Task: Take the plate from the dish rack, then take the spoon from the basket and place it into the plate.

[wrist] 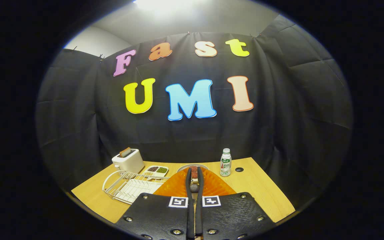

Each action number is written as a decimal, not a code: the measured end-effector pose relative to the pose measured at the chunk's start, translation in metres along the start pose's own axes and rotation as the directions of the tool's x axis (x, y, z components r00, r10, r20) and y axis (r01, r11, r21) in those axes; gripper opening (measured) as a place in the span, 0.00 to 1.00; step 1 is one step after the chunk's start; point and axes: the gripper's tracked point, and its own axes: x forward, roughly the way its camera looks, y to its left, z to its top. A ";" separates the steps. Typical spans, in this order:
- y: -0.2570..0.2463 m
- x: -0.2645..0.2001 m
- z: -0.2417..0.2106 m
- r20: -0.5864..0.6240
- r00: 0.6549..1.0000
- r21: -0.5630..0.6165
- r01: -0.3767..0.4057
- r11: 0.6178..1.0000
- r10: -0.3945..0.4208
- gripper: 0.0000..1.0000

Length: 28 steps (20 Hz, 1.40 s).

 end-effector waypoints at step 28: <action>0.148 0.015 -0.167 -0.367 0.905 0.040 -0.216 0.976 0.215 0.02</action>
